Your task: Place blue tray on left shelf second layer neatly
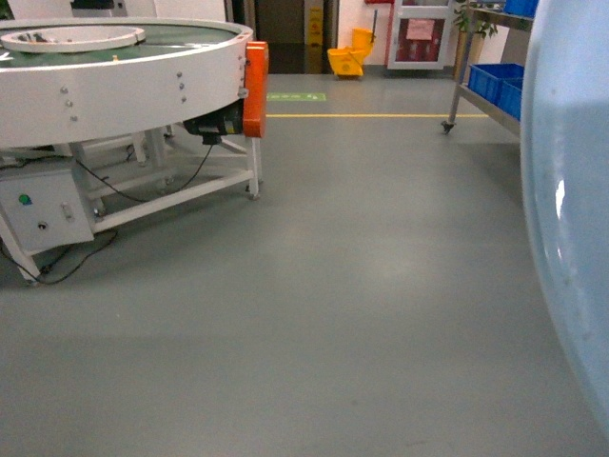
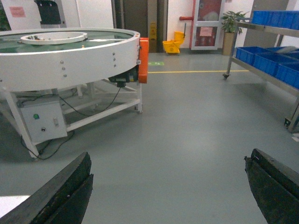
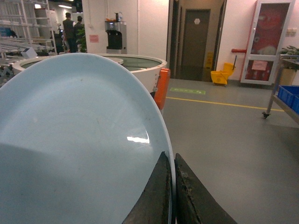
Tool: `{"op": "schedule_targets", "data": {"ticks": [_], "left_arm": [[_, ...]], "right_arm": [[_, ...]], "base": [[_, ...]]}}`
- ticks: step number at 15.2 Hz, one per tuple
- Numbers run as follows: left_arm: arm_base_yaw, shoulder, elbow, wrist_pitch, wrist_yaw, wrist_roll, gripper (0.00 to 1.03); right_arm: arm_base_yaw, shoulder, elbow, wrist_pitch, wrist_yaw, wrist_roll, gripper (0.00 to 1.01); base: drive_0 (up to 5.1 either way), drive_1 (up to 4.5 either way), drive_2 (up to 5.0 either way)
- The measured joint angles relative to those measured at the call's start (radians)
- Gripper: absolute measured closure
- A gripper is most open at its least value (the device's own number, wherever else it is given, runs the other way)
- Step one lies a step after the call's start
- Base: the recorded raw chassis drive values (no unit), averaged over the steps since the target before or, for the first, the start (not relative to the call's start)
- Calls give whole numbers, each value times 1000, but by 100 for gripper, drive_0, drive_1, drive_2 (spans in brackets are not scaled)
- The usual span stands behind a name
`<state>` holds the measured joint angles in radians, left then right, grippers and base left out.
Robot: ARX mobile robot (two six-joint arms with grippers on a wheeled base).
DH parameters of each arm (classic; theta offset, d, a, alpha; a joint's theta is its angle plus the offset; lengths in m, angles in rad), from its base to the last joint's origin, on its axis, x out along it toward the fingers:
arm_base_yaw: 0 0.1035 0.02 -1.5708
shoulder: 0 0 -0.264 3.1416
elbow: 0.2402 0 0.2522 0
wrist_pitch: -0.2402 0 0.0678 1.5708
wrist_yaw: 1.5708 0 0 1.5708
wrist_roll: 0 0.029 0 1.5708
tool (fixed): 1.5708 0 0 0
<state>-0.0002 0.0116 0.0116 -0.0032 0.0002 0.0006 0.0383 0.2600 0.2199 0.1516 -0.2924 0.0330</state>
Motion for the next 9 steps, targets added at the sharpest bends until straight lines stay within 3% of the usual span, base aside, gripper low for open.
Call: {"op": "schedule_targets", "data": {"ticks": [9], "left_arm": [[0, 0, 0, 0, -1, 0, 5]], "right_arm": [[1, 0, -1, 4, -3, 0, 99]], "base": [[-1, 377, -380]]}}
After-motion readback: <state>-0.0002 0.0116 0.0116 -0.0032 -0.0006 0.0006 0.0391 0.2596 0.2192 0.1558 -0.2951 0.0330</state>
